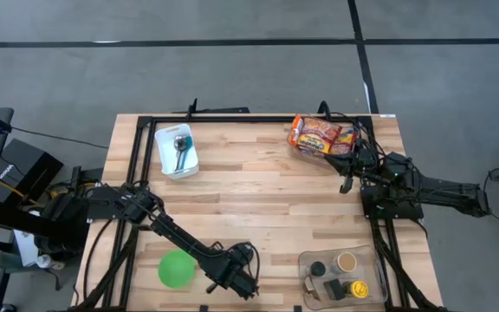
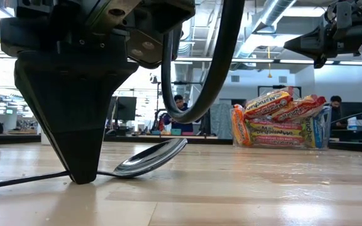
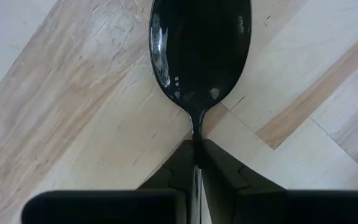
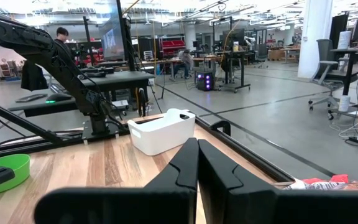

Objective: Pick & Place Food Item
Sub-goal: Put the black spoon into the white bin

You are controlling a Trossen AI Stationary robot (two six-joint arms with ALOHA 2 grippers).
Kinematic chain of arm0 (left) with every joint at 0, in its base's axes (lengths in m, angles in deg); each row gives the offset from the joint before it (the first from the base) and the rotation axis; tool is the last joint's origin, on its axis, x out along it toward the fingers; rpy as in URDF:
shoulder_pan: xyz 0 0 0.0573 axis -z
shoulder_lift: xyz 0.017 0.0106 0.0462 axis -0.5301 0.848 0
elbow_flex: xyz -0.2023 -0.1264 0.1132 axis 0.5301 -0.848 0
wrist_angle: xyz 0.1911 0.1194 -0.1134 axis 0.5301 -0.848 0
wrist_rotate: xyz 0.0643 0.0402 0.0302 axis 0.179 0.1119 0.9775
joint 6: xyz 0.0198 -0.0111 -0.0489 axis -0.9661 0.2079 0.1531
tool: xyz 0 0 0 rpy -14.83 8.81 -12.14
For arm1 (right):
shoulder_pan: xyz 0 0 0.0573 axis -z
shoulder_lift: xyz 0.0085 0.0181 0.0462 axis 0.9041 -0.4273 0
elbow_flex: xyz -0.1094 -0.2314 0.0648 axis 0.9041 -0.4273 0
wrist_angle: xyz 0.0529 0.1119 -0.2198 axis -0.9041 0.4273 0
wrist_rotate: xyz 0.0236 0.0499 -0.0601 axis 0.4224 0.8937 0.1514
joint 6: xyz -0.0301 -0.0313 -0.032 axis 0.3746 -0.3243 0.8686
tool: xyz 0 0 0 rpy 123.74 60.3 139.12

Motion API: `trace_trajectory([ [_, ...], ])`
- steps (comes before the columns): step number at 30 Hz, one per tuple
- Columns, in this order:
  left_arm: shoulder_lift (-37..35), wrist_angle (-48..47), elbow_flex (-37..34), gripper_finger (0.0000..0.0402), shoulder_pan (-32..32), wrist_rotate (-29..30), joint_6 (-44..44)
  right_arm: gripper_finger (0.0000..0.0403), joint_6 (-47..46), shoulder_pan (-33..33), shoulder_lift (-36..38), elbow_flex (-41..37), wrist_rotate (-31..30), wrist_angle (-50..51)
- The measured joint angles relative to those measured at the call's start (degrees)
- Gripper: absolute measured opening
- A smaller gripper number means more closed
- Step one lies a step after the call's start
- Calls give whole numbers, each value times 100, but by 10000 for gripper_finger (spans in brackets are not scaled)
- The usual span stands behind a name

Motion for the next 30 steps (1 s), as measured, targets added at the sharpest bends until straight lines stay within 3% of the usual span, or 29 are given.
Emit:
trace_trajectory([
  [13, -127, -171, -30, 16, 13, 25, -22, 0, -1, 0, -1, 0, 2, 0],
  [30, -1896, -1080, -15, 13, 17, 1171, -247, 0, 1, -1, -1, 0, 2, 0],
])
